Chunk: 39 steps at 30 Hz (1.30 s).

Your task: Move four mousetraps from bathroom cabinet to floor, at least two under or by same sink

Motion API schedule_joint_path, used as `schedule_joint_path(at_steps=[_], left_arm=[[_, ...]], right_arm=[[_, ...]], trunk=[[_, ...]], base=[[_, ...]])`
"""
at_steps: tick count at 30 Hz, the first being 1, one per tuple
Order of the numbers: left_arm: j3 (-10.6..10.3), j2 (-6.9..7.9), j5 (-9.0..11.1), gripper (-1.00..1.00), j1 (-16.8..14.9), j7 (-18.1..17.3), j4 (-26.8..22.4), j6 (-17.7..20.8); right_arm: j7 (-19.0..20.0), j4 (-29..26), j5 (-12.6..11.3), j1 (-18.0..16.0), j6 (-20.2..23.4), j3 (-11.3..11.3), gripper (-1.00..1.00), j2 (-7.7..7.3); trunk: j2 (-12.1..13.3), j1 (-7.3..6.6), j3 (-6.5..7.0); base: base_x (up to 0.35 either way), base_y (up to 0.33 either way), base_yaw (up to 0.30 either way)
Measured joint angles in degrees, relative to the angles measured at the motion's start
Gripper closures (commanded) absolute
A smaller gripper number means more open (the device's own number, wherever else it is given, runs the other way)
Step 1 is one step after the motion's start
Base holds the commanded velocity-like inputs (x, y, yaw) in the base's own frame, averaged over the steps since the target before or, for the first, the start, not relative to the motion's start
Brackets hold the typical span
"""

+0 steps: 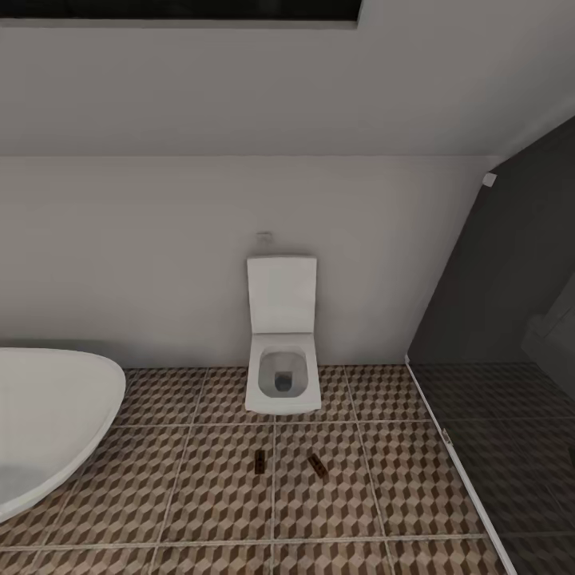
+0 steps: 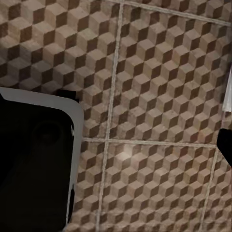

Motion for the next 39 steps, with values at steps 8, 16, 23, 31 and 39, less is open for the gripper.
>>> schedule_joint_path(at_steps=[8, 16, 23, 31, 39], left_arm=[[4.4, 0.10, 11.3, -1.00, 0.9, -0.2, -0.2, 15.9], [5.6, -1.55, 14.7, -1.00, 1.0, -0.3, -0.2, 18.1], [5.7, -3.05, 15.0, -1.00, 1.0, -0.3, -0.1, 18.6], [5.7, -3.53, 15.1, -1.00, 1.0, -0.1, -0.1, 18.8], [5.7, -3.98, 15.1, -1.00, 1.0, -0.1, -0.1, 18.8]], right_arm=[[0.1, -0.1, -13.2, 0.3, 7.4, -0.1, -1.00, 1.12], [0.0, -0.1, -14.5, 0.4, 7.9, -0.1, -1.00, 1.19], [0.1, -0.1, -14.6, 0.4, 7.9, 0.0, -1.00, 1.19], [0.1, -0.1, -14.7, 0.4, 7.9, 0.0, -1.00, 1.24], [0.1, -0.1, -14.7, 0.4, 7.9, 0.0, -1.00, 1.25]], trunk=[[0.0, 0.00, 0.06], [0.0, 0.00, 0.66], [0.0, 0.00, 1.30], [0.0, 0.00, 2.04], [0.0, 0.00, 2.79]], base=[[0.000, 0.000, 0.000], [0.000, 0.000, 0.000], [0.000, 0.000, 0.000], [0.000, 0.000, 0.000], [0.000, 0.000, 0.000]])
